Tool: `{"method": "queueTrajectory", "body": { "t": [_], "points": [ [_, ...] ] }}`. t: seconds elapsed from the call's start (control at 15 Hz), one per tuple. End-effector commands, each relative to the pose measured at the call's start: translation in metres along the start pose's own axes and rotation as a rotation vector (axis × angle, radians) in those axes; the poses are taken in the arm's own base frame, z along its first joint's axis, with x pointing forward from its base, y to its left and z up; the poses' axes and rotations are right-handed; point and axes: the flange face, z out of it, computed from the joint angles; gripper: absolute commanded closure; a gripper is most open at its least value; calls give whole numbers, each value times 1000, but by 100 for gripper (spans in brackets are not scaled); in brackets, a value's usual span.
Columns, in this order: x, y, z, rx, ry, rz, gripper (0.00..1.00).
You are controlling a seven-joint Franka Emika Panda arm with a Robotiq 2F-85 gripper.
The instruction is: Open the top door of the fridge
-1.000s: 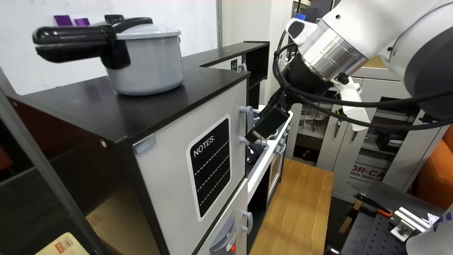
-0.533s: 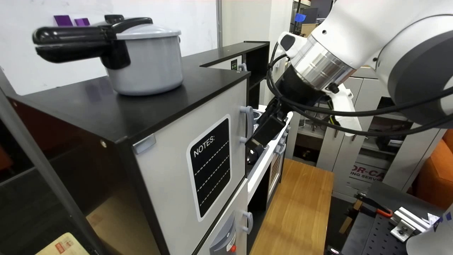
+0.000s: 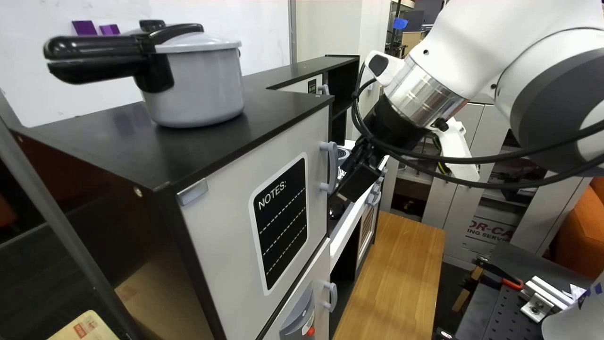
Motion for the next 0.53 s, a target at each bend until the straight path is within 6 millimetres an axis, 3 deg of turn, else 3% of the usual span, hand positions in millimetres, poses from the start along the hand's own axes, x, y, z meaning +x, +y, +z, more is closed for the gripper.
{"method": "queueTrajectory", "body": {
  "t": [0.0, 0.47],
  "points": [
    [8, -1, 4, -1, 20, -36, 0],
    [22, 0, 0, -3, 26, -67, 0]
  ]
}}
